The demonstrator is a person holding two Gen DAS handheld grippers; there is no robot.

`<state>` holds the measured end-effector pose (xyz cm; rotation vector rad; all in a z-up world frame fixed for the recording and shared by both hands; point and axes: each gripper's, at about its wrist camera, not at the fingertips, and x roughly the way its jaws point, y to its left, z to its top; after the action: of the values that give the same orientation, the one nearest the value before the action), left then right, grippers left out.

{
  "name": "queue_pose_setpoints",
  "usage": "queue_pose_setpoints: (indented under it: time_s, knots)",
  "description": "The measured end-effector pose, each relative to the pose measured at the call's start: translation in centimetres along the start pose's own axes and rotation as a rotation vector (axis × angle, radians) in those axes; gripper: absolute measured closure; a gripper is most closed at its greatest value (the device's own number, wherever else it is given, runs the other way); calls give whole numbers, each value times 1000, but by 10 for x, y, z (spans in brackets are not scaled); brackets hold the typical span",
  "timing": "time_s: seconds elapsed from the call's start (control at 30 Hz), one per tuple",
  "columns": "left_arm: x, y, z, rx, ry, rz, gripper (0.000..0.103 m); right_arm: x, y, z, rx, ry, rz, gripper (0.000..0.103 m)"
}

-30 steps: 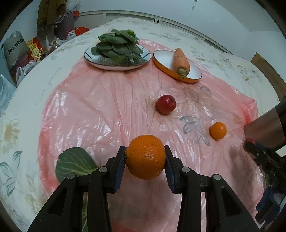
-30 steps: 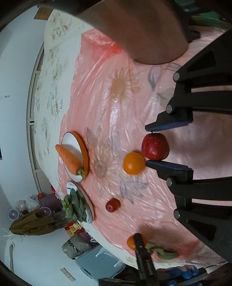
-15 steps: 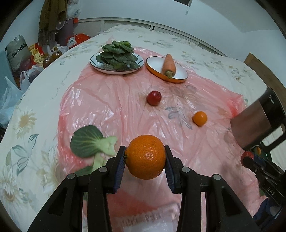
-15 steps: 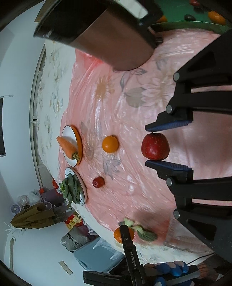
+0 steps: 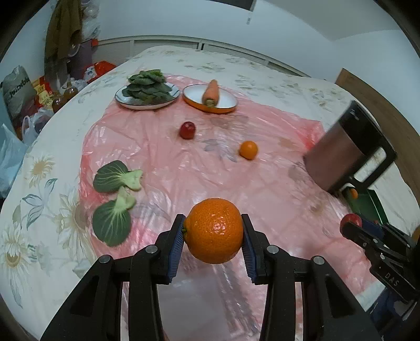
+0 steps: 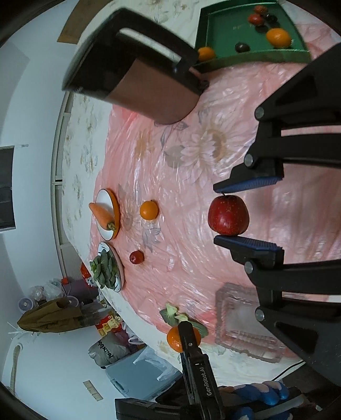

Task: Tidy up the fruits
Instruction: 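Lift the orange and apple and carry them toward the green box, then carry the orange in the left gripper and apple in the right over the green box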

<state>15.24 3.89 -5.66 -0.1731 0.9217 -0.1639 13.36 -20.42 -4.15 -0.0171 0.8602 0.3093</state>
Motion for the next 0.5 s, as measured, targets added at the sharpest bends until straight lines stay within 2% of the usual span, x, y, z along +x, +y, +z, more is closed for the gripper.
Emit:
queue_pose_setpoints:
  time_s: [0.5]
  knots:
    - [-37, -53, -51, 103, -11, -22, 68, -59, -8, -44, 29, -9, -76, 75]
